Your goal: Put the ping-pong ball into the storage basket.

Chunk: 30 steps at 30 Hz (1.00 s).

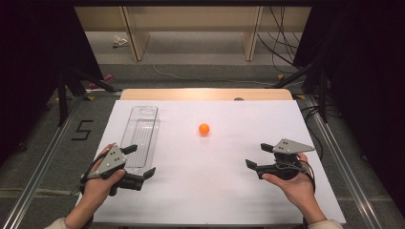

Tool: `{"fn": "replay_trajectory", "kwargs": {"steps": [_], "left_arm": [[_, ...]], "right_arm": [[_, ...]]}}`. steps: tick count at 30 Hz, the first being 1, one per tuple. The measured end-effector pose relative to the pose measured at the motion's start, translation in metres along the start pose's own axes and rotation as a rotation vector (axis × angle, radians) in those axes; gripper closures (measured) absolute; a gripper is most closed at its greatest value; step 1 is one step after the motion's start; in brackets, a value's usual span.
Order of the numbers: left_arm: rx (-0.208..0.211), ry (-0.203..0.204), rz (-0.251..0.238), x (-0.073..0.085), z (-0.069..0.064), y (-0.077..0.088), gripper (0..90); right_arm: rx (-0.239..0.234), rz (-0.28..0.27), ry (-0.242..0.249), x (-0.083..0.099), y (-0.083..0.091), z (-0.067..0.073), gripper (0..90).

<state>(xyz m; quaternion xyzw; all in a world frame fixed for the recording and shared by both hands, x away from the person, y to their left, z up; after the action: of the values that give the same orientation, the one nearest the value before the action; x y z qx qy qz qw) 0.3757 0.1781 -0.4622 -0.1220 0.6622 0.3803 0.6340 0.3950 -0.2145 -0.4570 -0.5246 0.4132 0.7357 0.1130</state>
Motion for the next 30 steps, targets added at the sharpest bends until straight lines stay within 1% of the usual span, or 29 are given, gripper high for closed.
{"fn": "replay_trajectory", "kwargs": {"steps": [10, 18, 30], "left_arm": [[0.002, 0.003, -0.001, 0.000, -0.001, 0.000, 0.0], [0.000, -0.004, 0.000, 0.000, -0.001, 0.000, 0.0], [0.003, -0.004, 0.001, 0.000, -0.001, 0.000, 0.0]], "right_arm": [[-0.008, 0.001, 0.002, 0.000, -0.002, 0.002, 16.3], [-0.021, 0.007, 0.012, -0.001, -0.009, 0.007, 16.1], [-0.020, 0.006, 0.023, -0.005, -0.020, 0.012, 16.2]]}}
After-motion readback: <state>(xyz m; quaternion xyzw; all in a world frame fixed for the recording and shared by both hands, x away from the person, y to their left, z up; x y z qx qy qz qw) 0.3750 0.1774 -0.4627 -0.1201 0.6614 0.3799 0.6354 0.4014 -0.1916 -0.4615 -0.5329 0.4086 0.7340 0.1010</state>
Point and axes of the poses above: each handheld gripper's, and its own axes: y roughly backward along the jaws, x roughly out of its underside, z roughly to its left, the point moved 7 cm from there along -y, roughly forward along the jaws, and after that the axes turned 4 degrees about -y, right-handed, at the moved point
